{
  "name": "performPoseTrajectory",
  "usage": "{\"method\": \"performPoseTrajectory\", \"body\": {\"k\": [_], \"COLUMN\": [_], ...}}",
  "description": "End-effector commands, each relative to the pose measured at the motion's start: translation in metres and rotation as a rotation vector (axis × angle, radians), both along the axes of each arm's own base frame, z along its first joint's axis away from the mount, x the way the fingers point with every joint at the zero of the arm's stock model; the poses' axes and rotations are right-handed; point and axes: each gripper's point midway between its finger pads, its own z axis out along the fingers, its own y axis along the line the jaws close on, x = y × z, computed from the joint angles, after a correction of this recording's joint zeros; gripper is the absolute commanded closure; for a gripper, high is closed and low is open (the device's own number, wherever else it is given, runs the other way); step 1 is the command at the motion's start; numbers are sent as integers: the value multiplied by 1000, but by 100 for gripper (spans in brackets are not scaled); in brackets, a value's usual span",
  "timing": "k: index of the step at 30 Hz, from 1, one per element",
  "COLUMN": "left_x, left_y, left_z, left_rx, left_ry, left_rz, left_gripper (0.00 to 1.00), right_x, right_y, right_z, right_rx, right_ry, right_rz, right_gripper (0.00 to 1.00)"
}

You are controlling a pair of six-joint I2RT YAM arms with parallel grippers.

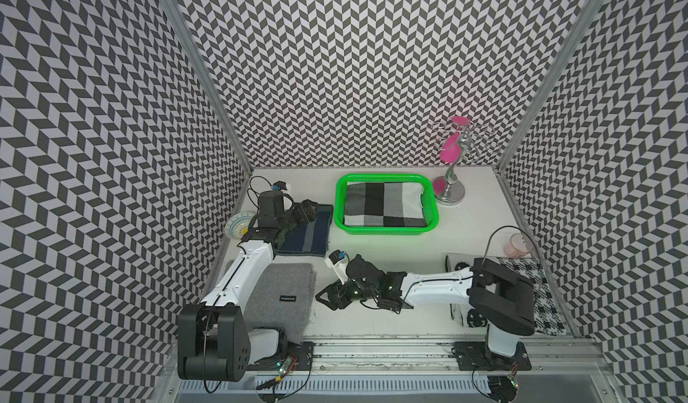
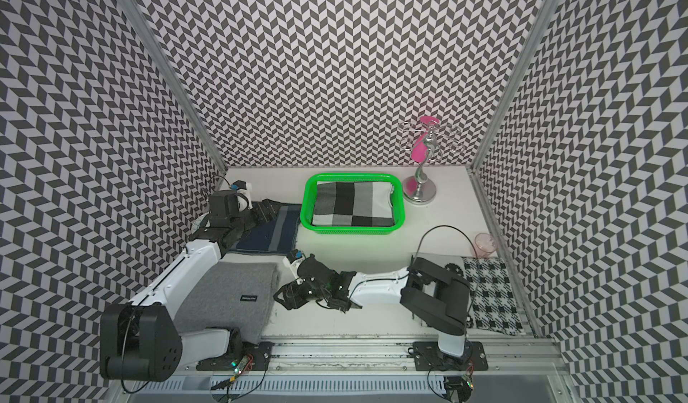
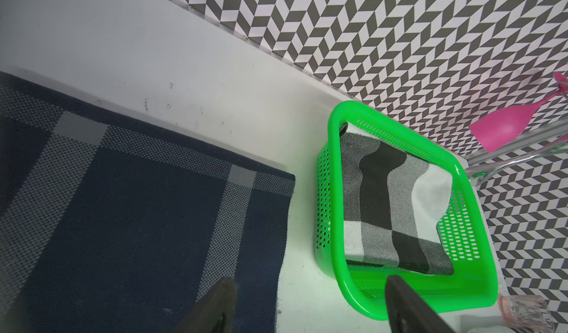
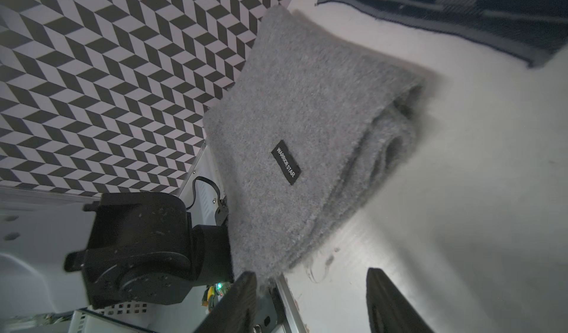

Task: Put the folded scarf in the basket
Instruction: Move the scarf to the center of the board.

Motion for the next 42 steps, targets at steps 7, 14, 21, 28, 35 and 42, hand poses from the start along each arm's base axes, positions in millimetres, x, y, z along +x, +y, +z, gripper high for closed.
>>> {"method": "performPoseTrajectory", "body": {"k": [7,14,21,28,35,42], "left_x": [-1,-1,-2,-8,-17,-43], "left_y": [3,-1,-4,-12,-39,-74], "left_z": [5,5,6,-1,-12,-34], "left_rx": [4,-10,-24,-70,-83,-129], "left_ry": [-39,-39,-46,-36,-19,9], "left_rz": [-12,-36,-50,-78,-129,-202], "left_gripper": [20,20,20,20,20,20], "right_x": [6,8,15,33,52,72], "right_y": [45,67,41,-77,-189,-249], "right_z": [-24,-54,-67,-77,-77,-75], "right_rx": [35,10,-24,-94,-192,-264], "right_ry": [59,110,91,103,85,56], "right_rz": [-1,13,-45,-161,-272,-348], "right_gripper": [39,44,94,97,93,86]}}
